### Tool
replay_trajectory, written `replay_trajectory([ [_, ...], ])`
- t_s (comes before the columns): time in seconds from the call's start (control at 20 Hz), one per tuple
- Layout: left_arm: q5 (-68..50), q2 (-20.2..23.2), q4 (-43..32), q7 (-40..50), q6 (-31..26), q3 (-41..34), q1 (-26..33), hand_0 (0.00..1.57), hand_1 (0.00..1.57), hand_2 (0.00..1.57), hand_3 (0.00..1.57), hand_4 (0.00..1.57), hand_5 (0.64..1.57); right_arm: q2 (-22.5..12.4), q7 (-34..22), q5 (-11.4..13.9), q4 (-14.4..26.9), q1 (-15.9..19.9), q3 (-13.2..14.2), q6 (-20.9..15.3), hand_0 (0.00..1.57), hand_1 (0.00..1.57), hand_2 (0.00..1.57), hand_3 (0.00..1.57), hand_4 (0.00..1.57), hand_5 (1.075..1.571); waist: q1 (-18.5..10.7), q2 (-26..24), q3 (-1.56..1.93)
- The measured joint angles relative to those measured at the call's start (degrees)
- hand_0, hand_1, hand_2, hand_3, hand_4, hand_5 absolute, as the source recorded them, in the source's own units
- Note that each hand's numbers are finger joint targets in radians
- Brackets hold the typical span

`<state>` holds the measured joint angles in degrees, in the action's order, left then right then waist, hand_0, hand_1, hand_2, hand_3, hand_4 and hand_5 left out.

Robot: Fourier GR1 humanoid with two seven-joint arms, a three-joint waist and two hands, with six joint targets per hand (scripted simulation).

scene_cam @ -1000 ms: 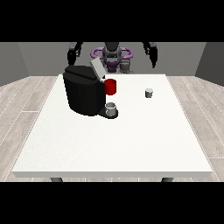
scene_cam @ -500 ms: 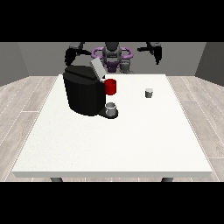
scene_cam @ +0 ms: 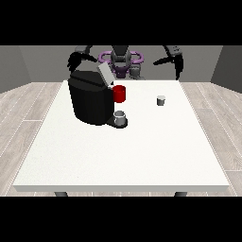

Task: Insert the coffee pod into the coffee machine and close the lid

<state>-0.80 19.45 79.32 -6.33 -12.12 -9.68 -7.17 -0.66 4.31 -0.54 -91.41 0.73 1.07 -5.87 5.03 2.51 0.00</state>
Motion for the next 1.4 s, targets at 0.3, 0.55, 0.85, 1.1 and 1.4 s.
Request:
replay_trajectory([
  [0.3, 2.7, 2.27, -9.09, -0.31, -0.17, -1.04, -5.91, 0.0, 0.0, 0.0, 0.0, 0.0, 1.571, -0.09, 1.27, -0.24, -0.13, 2.1, -1.06, -0.07, 0.0, 0.0, 0.0, 0.0, 0.28, 1.571, 2.03, 3.86, -0.02],
  [0.55, 5.29, 3.33, -16.52, -2.44, 0.58, -1.48, -10.37, 0.0, 0.0, 0.0, 0.0, 0.0, 1.571, -0.7, 1.3, -0.9, 2.06, 5.72, 0.29, -0.18, 0.0, 0.0, 0.0, 0.0, 0.35, 1.571, 2.06, 7.19, -0.03],
  [0.85, 9.37, 3.8, -23.31, -1.63, 1.48, -0.02, -14.3, 0.0, 0.0, 0.0, 0.0, 0.0, 1.571, -1.21, -0.94, -0.34, 4.54, 8.03, 0.79, -0.88, 0.0, 0.0, 0.0, 0.0, 0.37, 1.571, 1.99, 7.11, -0.01],
  [1.1, 13.59, 3.65, -27.56, -3.13, 2.54, 2.04, -16.07, 0.1, 0.1, 0.5, 0.0, 0.0, 1.571, -1.56, -2.4, 0.48, 6.96, 9.23, 1.21, -1.76, 0.0, 0.0, 0.0, 0.0, 0.42, 1.571, 1.48, 6.78, -0.02],
  [1.4, 17.35, 3.26, -33.17, -3.77, 4.99, 2.69, -18.51, 0.76, 0.76, 0.82, 0.51, 0.0, 1.571, -1.99, -1.81, 1.31, 9.61, 10.29, 1.52, -2.1, 0.0, 0.0, 0.0, 0.0, 0.39, 1.571, 1.63, 7.17, -0.01],
])
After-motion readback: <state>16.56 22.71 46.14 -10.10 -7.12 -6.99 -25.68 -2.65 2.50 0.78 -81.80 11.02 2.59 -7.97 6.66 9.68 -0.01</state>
